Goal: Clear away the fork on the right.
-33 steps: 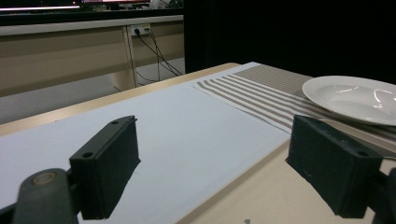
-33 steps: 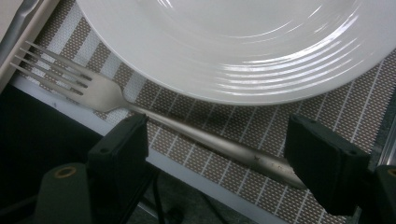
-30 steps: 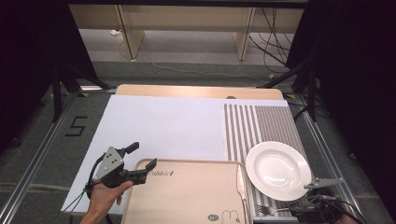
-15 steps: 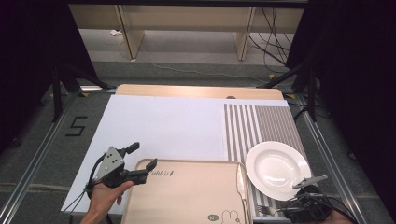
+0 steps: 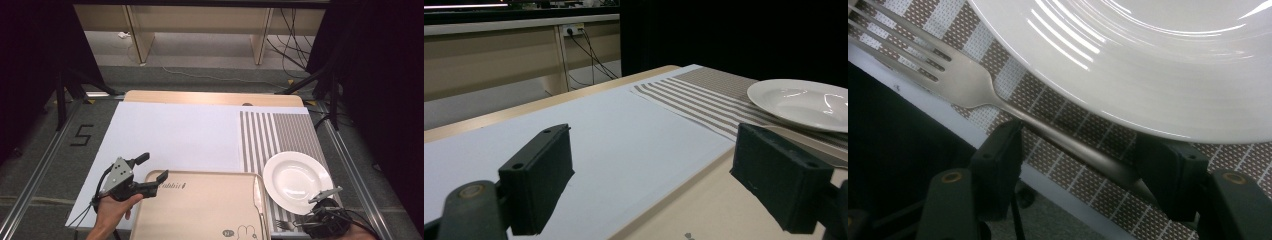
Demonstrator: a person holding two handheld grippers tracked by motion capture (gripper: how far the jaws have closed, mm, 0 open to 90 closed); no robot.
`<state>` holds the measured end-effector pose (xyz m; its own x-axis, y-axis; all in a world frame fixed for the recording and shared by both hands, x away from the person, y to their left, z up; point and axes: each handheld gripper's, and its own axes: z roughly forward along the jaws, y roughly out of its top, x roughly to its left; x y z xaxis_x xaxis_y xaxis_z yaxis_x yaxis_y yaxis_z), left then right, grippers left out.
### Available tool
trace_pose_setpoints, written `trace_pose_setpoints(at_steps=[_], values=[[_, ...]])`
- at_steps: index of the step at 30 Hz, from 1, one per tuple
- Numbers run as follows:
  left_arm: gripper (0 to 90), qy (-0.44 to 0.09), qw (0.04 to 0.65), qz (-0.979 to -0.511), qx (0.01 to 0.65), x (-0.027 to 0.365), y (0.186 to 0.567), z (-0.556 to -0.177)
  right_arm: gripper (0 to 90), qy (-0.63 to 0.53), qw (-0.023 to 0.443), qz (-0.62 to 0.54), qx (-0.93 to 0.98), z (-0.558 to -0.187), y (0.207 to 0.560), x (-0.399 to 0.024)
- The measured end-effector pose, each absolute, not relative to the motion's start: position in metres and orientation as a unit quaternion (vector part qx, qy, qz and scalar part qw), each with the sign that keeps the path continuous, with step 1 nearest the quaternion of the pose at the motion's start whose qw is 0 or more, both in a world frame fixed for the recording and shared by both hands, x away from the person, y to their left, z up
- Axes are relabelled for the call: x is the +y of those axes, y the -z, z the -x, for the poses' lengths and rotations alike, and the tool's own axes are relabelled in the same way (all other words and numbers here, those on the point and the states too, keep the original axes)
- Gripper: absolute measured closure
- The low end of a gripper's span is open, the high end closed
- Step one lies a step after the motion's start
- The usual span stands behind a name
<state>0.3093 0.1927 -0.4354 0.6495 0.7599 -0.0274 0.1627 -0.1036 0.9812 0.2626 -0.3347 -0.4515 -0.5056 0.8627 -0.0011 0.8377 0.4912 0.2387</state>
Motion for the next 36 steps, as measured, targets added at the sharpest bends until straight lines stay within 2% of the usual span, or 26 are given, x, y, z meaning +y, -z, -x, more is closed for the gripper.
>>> trace_pose_setpoints(at_steps=[3, 10, 19, 36], values=[[15.8, -0.256, 0.582, -0.698, 0.331, 0.192, 0.436, -0.309, 38.8, -0.102, 0.073, -0.472, 0.873, -0.264, 0.453, -0.335], [15.8, -0.255, 0.582, -0.697, 0.332, 0.193, 0.436, -0.309, 43.7, -0.085, 0.065, -0.468, 0.877, -0.262, 0.452, -0.329], [15.8, -0.256, 0.581, -0.699, 0.329, 0.192, 0.436, -0.309, 59.7, -0.091, 0.062, -0.424, 0.899, -0.263, 0.451, -0.325], [15.8, -0.255, 0.581, -0.700, 0.329, 0.192, 0.436, -0.309, 80.0, -0.065, 0.036, -0.360, 0.930, -0.270, 0.449, -0.315]])
